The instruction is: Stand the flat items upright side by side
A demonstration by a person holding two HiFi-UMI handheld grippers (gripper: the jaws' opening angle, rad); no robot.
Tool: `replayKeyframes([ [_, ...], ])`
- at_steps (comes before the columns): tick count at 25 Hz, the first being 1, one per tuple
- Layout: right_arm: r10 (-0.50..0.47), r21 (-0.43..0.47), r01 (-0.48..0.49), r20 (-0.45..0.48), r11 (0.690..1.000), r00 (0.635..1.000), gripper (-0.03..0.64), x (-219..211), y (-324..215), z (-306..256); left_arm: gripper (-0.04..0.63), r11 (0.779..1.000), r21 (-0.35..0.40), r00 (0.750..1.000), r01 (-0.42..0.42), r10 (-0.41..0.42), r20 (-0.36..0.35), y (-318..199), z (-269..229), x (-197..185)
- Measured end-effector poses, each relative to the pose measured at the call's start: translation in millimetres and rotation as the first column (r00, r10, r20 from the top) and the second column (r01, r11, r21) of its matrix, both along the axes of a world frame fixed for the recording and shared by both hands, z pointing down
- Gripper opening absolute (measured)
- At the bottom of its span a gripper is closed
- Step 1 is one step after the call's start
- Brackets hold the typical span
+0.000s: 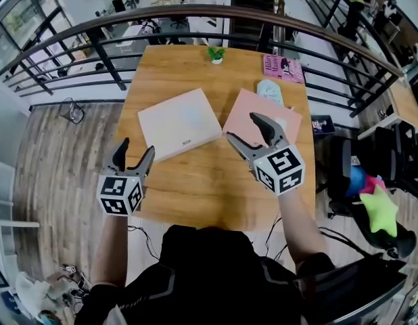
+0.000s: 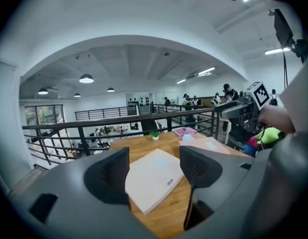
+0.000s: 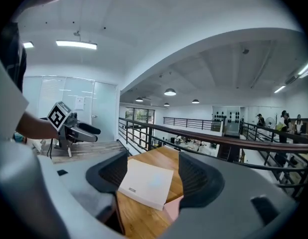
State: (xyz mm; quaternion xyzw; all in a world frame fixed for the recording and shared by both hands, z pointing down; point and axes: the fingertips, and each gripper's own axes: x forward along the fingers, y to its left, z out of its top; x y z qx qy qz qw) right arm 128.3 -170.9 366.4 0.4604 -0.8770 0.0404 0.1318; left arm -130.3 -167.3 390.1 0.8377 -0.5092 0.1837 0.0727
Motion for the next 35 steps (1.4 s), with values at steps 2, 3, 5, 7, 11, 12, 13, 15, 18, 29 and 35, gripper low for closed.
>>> replayKeyframes([
  [2, -0.020, -0.004, 0.020, -0.008, 1.000, 1.000, 0.331, 5.4, -10.1, 11.9, 0.321, 0.999, -0.009, 0.999, 0.037, -0.037, 0.008, -5.7, 14.7, 1.5],
  [3, -0.029, -0.006, 0.029, -0.014, 1.000, 0.999, 0.331, 5.1, -14.6, 17.7, 0.321, 0.998, -0.019, 0.999, 0.052, -0.052, -0.002, -7.6, 21.4, 0.2],
  [5, -0.043, -0.028, 0.042, -0.022, 0.999, 0.999, 0.336, -4.1, -22.4, 32.3, 0.330, 0.996, -0.065, 0.998, 0.059, -0.060, -0.017, -8.8, 37.2, -7.7],
  [7, -0.046, -0.064, 0.043, -0.041, 0.997, 0.998, 0.342, -14.4, -33.4, 48.4, 0.336, 0.992, -0.110, 0.998, 0.057, -0.060, -0.028, -15.2, 54.1, -17.5],
  [11, 0.001, -0.135, -0.012, -0.080, 0.991, 0.997, 0.345, -27.1, -55.6, 80.2, 0.341, 0.985, -0.167, 0.999, 0.036, -0.041, -0.029, -34.8, 90.1, -35.9],
  [12, 0.008, -0.158, -0.022, -0.090, 0.987, 0.996, 0.345, -30.1, -57.4, 91.6, 0.342, 0.981, -0.190, 0.999, 0.030, -0.034, -0.019, -35.9, 103.9, -41.0],
  [13, 0.009, -0.182, -0.028, -0.101, 0.983, 0.995, 0.345, -33.3, -58.8, 103.5, 0.342, 0.976, -0.216, 0.999, 0.026, -0.029, -0.013, -36.5, 117.9, -45.7],
  [15, 0.000, -0.223, -0.028, -0.124, 0.974, 0.992, 0.348, -39.9, -63.8, 125.6, 0.344, 0.964, -0.264, 1.000, 0.013, -0.017, -0.016, -38.5, 143.0, -51.9],
  [18, -0.023, -0.279, -0.022, -0.157, 0.960, 0.987, 0.358, -47.4, -76.5, 157.2, 0.344, 0.948, -0.318, 1.000, -0.020, 0.019, -0.007, -43.7, 174.2, -53.3],
  [29, -0.174, -0.470, -0.014, -0.353, 0.883, 0.919, 0.414, -47.6, -103.3, 263.3, 0.345, 0.899, -0.426, 0.984, -0.096, 0.152, 0.098, -45.8, 246.1, -51.1],
  [35, -0.307, -0.523, 0.054, -0.411, 0.851, 0.858, 0.426, -55.6, -106.0, 293.3, 0.345, 0.877, -0.469, 0.977, -0.107, 0.180, 0.113, -47.4, 273.8, -48.6],
])
